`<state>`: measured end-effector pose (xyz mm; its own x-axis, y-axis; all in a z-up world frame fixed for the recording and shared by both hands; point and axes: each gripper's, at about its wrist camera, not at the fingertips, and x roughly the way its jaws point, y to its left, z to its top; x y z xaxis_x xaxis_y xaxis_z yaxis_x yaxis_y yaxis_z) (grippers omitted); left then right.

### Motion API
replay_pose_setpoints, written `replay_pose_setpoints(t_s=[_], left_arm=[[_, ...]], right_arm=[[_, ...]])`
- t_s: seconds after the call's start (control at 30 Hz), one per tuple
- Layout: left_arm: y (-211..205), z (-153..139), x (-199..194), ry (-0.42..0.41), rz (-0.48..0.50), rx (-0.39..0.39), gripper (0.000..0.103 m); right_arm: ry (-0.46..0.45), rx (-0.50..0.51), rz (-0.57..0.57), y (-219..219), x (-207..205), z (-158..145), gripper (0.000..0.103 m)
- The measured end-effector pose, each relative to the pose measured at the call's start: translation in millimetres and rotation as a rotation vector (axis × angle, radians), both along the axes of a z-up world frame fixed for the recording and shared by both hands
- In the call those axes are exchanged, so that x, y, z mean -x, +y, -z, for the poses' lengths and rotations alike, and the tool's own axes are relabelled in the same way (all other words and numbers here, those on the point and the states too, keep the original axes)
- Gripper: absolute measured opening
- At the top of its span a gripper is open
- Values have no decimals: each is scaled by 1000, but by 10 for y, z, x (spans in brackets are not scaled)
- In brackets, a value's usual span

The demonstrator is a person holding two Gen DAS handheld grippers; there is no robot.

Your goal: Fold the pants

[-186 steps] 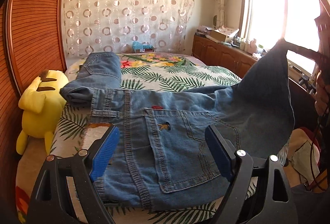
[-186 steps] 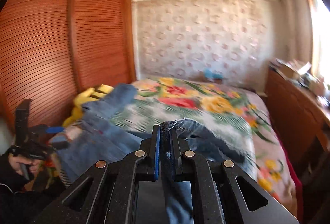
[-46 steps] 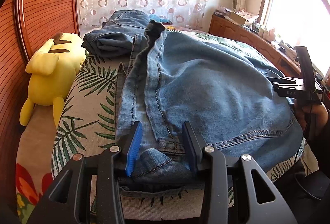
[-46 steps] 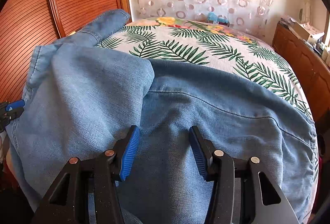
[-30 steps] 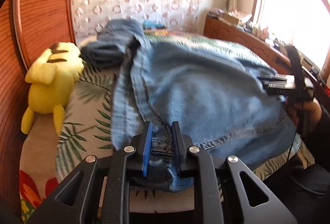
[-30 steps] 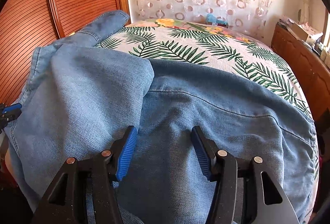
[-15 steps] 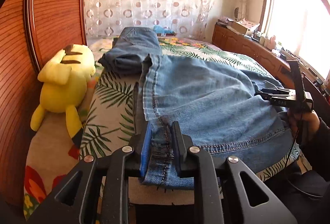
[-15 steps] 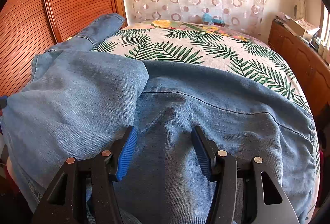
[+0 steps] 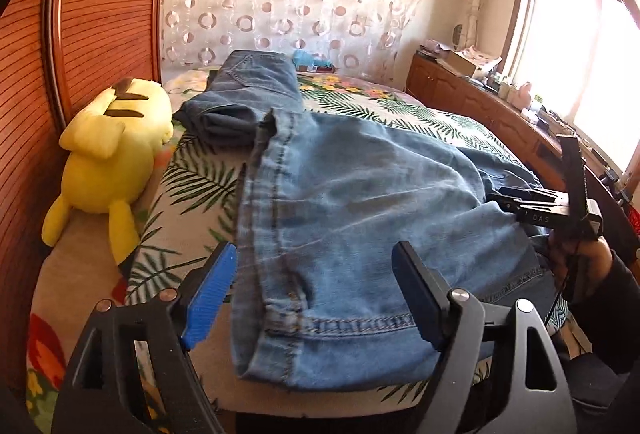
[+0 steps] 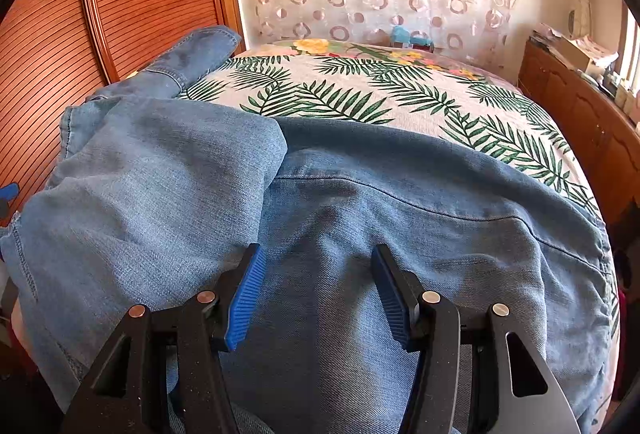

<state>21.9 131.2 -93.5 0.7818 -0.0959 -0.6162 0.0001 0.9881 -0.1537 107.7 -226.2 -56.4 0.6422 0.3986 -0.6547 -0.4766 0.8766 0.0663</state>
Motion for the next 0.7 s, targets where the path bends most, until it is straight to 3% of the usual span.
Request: replay_pose_setpoints(t_s=[0.3,0.4,0.63,0.7], left_arm=[[-210,22,-65,4,37,-23,80],[-243,31,-60,6,40,-23,80],[-275,54,-66,9,54,-24,80],[-279,68,-62,11,56,-25,80]], right_arm=[[-11,-58,-71,75,-5,-315,57],[12,-59,-88,174,-136,-369,51],[180,-124,-102,305,-645,-207,43],[201,-142,-103,315,-741,-202,37]])
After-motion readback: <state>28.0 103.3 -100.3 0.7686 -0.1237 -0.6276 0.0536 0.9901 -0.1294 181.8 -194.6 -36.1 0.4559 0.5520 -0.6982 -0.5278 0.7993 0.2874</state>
